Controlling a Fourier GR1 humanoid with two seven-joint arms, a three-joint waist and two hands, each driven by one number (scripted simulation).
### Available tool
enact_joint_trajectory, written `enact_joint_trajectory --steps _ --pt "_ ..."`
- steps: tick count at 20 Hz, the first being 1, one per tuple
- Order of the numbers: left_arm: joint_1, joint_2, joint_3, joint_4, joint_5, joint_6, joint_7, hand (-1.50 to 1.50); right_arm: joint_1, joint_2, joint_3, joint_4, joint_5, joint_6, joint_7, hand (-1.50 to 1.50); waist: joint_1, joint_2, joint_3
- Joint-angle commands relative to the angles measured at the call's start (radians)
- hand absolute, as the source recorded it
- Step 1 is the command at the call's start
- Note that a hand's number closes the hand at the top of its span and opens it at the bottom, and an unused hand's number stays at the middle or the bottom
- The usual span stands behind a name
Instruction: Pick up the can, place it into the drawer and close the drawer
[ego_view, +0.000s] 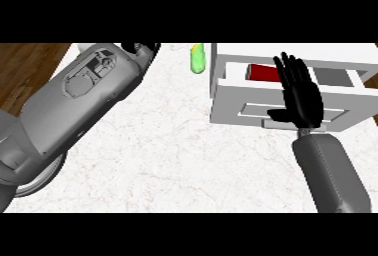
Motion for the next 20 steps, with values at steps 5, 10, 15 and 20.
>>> enact_joint_trajectory --steps 5,10,15,20 --pt "0.133 0.086 0.003 -0.142 -0.021 -0.005 0.019 -1.50 -0.173 0.032 -0.078 0.299 -0.008 -0.136 -0.013 -1.50 0.011 0.028 0.025" --pt "0.180 0.101 0.007 -0.178 -0.041 -0.009 0.030 -1.50 -0.287 0.044 -0.113 0.472 0.023 -0.247 -0.005 -1.50 0.006 0.035 0.026" --pt "0.283 0.080 -0.017 -0.267 -0.076 0.025 -0.007 -1.50 -0.429 0.008 -0.154 0.613 0.024 -0.268 0.000 -1.50 0.022 0.041 0.026" --pt "0.294 0.166 0.006 -0.364 -0.064 -0.023 0.058 -1.50 -0.486 -0.002 -0.171 0.687 0.031 -0.317 0.016 -1.50 0.043 0.041 0.026"
